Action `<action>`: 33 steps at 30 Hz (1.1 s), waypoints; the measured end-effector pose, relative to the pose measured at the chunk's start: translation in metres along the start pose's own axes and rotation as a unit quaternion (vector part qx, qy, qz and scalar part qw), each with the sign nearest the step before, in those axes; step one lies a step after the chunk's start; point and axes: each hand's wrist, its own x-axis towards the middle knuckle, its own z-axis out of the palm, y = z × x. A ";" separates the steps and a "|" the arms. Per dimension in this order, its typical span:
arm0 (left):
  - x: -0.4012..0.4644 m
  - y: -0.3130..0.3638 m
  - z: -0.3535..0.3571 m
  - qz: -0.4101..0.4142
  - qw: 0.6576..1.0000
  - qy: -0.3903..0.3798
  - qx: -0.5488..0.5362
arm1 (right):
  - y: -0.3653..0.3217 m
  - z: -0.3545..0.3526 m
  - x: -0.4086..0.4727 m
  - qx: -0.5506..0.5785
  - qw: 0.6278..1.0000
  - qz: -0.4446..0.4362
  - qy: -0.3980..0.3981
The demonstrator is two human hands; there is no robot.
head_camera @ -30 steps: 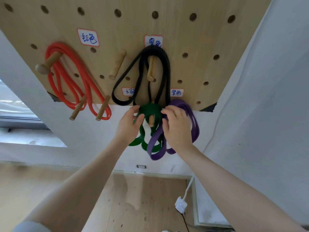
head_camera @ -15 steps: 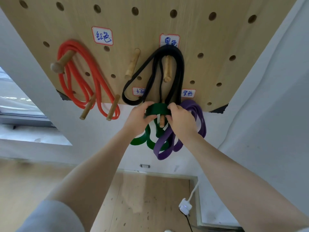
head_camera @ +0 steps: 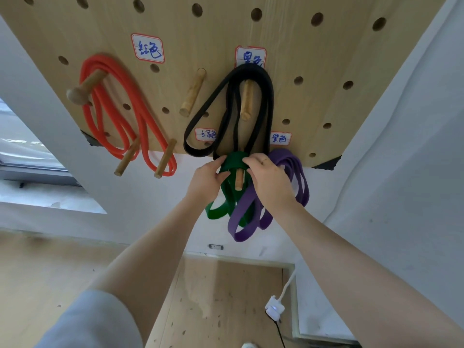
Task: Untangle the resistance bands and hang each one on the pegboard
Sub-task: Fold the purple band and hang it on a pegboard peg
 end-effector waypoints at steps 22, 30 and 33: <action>-0.058 -0.002 -0.033 -0.022 0.993 0.114 -0.006 | -0.010 -0.012 -0.007 0.094 0.994 0.057 -0.007; -0.026 0.020 -0.003 0.005 0.999 0.034 0.039 | 0.003 -0.008 0.004 -0.057 0.997 0.028 -0.044; -0.015 0.021 0.000 0.015 0.998 0.037 0.044 | 0.004 -0.011 0.014 -0.032 0.998 0.034 -0.038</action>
